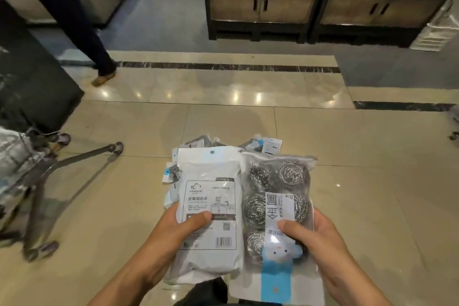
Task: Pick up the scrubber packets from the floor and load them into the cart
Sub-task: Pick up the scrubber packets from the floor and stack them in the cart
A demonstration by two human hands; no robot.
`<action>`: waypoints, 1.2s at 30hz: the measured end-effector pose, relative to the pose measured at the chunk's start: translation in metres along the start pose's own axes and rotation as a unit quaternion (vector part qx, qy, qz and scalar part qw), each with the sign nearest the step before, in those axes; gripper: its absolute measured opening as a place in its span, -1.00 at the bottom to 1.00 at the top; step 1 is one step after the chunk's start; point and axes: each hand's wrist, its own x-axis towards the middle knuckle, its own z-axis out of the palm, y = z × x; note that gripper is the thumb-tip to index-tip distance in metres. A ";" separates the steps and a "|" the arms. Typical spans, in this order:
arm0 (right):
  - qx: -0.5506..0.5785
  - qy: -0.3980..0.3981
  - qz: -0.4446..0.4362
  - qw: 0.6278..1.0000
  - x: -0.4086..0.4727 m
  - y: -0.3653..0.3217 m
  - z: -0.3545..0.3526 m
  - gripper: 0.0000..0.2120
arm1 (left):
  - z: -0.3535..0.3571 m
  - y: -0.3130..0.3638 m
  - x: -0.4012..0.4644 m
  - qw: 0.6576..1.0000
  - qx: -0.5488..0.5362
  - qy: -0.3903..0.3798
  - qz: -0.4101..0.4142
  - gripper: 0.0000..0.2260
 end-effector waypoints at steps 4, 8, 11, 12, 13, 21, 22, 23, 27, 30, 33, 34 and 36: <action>-0.038 -0.069 -0.003 0.997 0.011 -0.008 0.009 -0.60 | -0.003 -0.013 -0.027 0.995 -0.048 0.087 0.012 -0.58; -0.086 -0.142 -0.001 0.986 0.019 -0.014 0.038 -0.65 | -0.019 -0.029 -0.059 0.984 -0.085 0.154 0.022 -0.46; -0.112 -0.195 0.009 0.974 0.020 -0.013 0.070 -0.69 | -0.037 -0.039 -0.088 0.971 -0.115 0.210 0.028 -0.50; -0.123 -0.211 0.011 0.970 0.018 -0.013 0.083 -0.71 | -0.044 -0.042 -0.097 0.967 -0.123 0.222 0.031 -0.55; -0.141 -0.229 0.009 0.963 0.017 -0.013 0.096 -0.72 | -0.051 -0.046 -0.107 0.962 -0.131 0.236 0.034 -0.60; -0.255 -0.320 -0.030 0.912 -0.007 0.001 0.221 -0.64 | -0.126 -0.072 -0.173 0.911 -0.231 0.337 0.061 -0.69; -0.267 -0.323 -0.032 0.907 -0.010 0.005 0.238 -0.65 | -0.138 -0.077 -0.180 0.900 -0.250 0.350 0.063 -0.69; -0.277 -0.329 -0.034 0.902 -0.014 0.009 0.254 -0.66 | -0.150 -0.081 -0.185 0.891 -0.268 0.362 0.064 -0.70; -0.303 -0.315 -0.059 0.897 -0.029 0.029 0.321 -0.72 | -0.206 -0.095 -0.205 0.864 -0.307 0.394 0.061 -0.73; -0.306 -0.325 -0.056 0.893 -0.041 0.039 0.366 -0.68 | -0.249 -0.098 -0.217 0.867 -0.299 0.393 0.061 -0.67; -0.303 -0.332 -0.040 0.892 -0.052 0.042 0.405 -0.70 | -0.287 -0.098 -0.225 0.860 -0.308 0.402 0.064 -0.62; -0.303 -0.334 -0.033 0.892 -0.054 0.043 0.417 -0.70 | -0.297 -0.098 -0.227 0.857 -0.311 0.406 0.066 -0.67; -0.300 -0.335 -0.023 0.893 -0.059 0.044 0.438 -0.67 | -0.315 -0.097 -0.232 0.851 -0.324 0.407 0.073 -0.69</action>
